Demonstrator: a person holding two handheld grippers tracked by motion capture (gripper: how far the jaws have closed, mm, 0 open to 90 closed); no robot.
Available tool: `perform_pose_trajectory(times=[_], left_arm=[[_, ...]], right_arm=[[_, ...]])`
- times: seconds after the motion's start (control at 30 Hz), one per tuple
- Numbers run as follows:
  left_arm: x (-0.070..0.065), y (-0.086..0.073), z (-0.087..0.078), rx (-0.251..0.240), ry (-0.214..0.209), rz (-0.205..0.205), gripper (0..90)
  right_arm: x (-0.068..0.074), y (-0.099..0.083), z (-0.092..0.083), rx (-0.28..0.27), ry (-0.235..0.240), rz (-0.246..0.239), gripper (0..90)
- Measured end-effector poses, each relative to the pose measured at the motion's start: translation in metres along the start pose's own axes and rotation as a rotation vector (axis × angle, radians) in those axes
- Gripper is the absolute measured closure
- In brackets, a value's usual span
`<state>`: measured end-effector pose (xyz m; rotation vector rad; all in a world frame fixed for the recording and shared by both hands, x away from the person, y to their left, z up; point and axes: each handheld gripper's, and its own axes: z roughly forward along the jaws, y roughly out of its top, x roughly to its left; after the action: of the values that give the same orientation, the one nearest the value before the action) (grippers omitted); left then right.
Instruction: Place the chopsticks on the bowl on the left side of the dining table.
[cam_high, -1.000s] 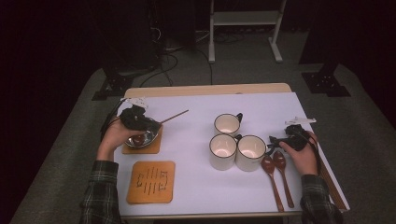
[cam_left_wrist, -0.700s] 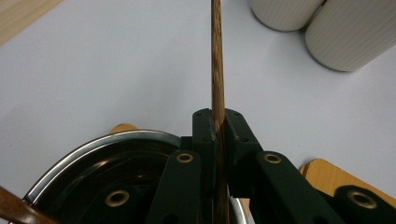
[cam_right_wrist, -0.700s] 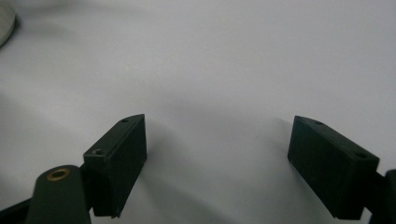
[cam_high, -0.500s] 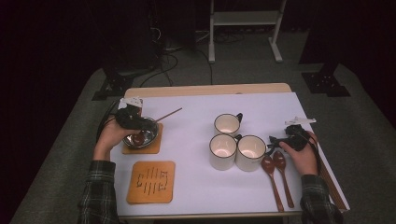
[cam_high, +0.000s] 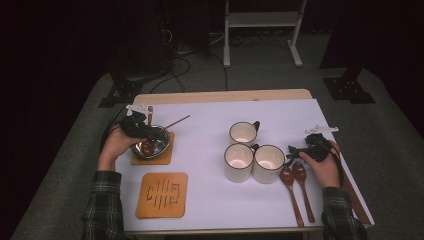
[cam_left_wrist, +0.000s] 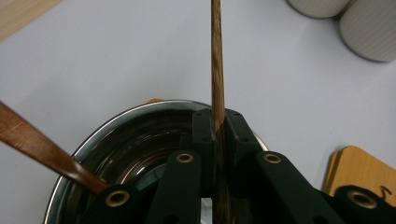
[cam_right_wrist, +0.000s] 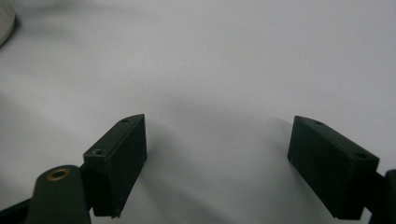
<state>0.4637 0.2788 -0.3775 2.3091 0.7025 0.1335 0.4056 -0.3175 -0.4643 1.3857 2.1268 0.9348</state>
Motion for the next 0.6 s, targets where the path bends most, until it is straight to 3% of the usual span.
perform_pose_trajectory(times=[0.6], left_arm=[[0.021,-0.016,0.007,0.022,0.026,-0.062,84.2]], right_arm=[[0.000,0.000,0.000,0.000,0.000,0.000,18.1]])
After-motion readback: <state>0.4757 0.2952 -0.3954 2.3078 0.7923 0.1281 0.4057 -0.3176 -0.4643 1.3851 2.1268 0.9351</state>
